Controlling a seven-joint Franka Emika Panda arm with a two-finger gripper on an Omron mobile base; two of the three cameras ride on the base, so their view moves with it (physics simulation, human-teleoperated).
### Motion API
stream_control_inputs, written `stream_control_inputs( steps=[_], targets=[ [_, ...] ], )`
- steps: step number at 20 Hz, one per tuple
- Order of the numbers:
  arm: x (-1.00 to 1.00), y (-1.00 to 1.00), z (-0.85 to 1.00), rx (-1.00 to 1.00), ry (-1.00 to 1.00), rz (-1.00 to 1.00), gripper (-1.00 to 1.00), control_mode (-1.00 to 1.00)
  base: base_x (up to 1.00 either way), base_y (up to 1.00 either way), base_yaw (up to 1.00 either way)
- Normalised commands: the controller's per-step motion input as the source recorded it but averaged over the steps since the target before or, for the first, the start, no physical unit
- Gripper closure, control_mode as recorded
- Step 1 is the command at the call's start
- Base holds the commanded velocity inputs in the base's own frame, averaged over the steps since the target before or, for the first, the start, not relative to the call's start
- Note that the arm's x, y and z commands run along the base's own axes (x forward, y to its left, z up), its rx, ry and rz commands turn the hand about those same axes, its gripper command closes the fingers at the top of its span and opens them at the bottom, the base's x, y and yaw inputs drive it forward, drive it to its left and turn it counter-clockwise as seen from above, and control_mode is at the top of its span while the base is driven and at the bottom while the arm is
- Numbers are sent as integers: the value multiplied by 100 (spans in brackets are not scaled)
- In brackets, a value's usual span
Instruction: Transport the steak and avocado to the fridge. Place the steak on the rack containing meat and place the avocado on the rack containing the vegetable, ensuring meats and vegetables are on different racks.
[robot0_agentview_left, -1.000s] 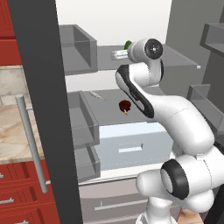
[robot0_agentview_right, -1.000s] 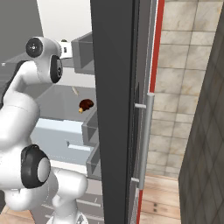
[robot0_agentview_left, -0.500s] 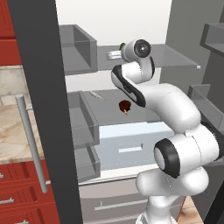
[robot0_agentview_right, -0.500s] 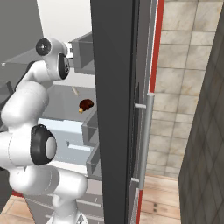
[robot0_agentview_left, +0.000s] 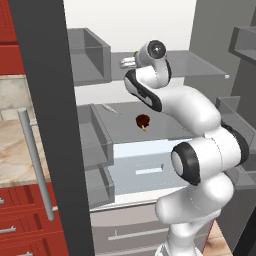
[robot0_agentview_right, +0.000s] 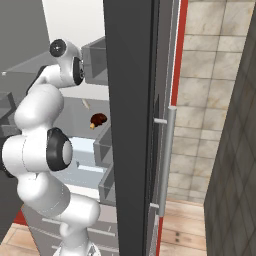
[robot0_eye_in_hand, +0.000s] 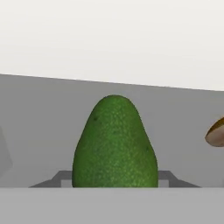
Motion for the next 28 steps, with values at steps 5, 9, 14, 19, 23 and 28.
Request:
stream_control_inputs(
  steps=[5, 9, 14, 19, 23, 28],
  targets=[
    [35, 0, -20, 0, 11, 0, 100, -100, 0, 0, 0],
    [31, 0, -22, 0, 8, 0, 100, -100, 0, 0, 0],
    [29, 0, -40, 0, 5, 0, -100, -100, 0, 0, 0],
    [70, 0, -46, 0, 0, 0, -100, -100, 0, 0, 0],
    [81, 0, -41, 0, 0, 0, -100, -100, 0, 0, 0],
    [42, 2, -25, 0, 2, 0, -100, -100, 0, 0, 0]
  ],
)
